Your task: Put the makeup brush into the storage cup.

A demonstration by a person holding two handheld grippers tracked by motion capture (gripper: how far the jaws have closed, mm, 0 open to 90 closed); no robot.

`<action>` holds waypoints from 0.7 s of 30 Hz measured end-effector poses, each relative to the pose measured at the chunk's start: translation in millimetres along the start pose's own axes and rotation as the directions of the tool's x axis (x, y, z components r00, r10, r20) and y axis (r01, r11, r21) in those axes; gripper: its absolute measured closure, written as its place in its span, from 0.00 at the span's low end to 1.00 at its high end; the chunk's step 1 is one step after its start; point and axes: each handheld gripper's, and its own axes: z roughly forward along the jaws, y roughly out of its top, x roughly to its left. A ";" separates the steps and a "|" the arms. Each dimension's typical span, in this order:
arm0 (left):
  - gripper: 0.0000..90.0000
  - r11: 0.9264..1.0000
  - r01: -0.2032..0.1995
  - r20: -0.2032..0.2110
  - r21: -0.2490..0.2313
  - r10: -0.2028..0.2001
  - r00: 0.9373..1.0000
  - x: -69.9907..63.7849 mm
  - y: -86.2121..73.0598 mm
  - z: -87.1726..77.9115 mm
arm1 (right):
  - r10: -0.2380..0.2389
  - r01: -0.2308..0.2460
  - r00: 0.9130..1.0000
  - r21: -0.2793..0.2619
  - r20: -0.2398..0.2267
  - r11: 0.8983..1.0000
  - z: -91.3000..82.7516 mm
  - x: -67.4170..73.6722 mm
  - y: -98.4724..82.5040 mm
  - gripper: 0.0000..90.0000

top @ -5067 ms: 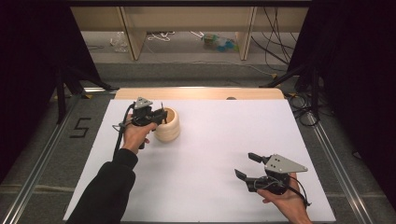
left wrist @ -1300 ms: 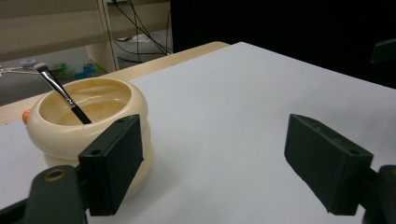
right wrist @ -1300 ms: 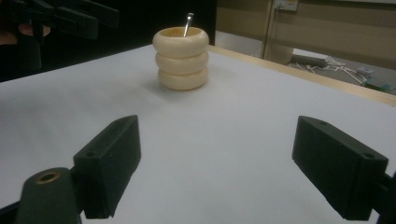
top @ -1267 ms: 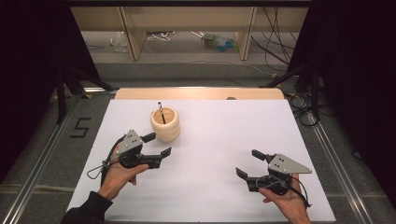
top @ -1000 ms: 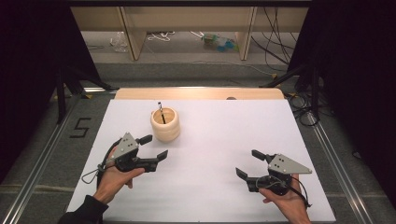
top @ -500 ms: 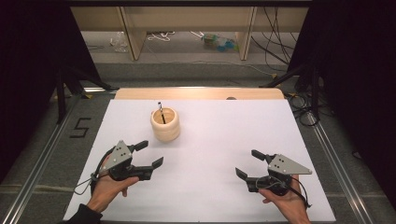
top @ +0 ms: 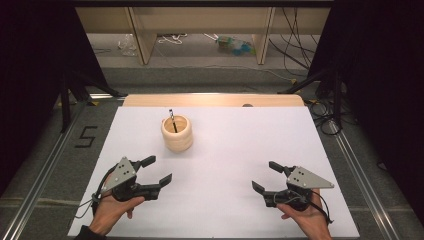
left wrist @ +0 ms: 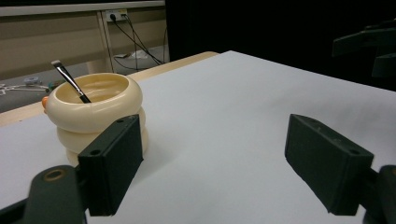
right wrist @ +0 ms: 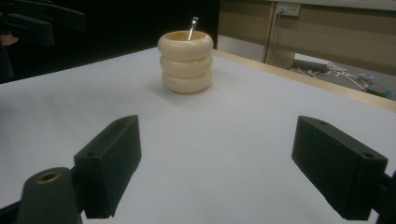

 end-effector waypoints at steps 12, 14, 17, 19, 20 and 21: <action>0.21 1.000 0.002 -0.004 0.002 -0.002 1.000 0.2 -2.4 0.6 | 0.012 -0.012 1.000 0.013 -0.008 1.000 1.0 0.4 -0.6 0.19; 0.21 1.000 0.002 -0.003 0.004 -0.002 1.000 -0.1 -2.7 0.5 | 0.015 -0.014 1.000 0.010 -0.016 1.000 1.8 1.2 -0.6 0.19; 0.21 1.000 0.003 -0.001 0.007 -0.003 1.000 -0.6 -3.2 0.9 | 0.011 -0.011 1.000 0.039 -0.003 0.999 -0.4 1.8 0.5 0.19; 0.21 1.000 -0.003 0.006 0.006 0.003 1.000 -0.6 -3.2 1.4 | 0.023 -0.023 0.999 0.009 -0.022 1.000 2.7 2.6 -0.6 0.19; 0.21 1.000 -0.004 0.005 0.007 0.004 1.000 -0.8 -3.2 1.3 | 0.024 -0.024 0.999 0.009 -0.022 1.000 2.7 2.7 -0.6 0.19; 0.21 1.000 0.012 0.000 0.008 -0.012 1.000 -1.7 -3.5 1.4 | 0.023 -0.023 0.999 0.009 -0.023 1.000 2.6 2.7 -0.4 0.19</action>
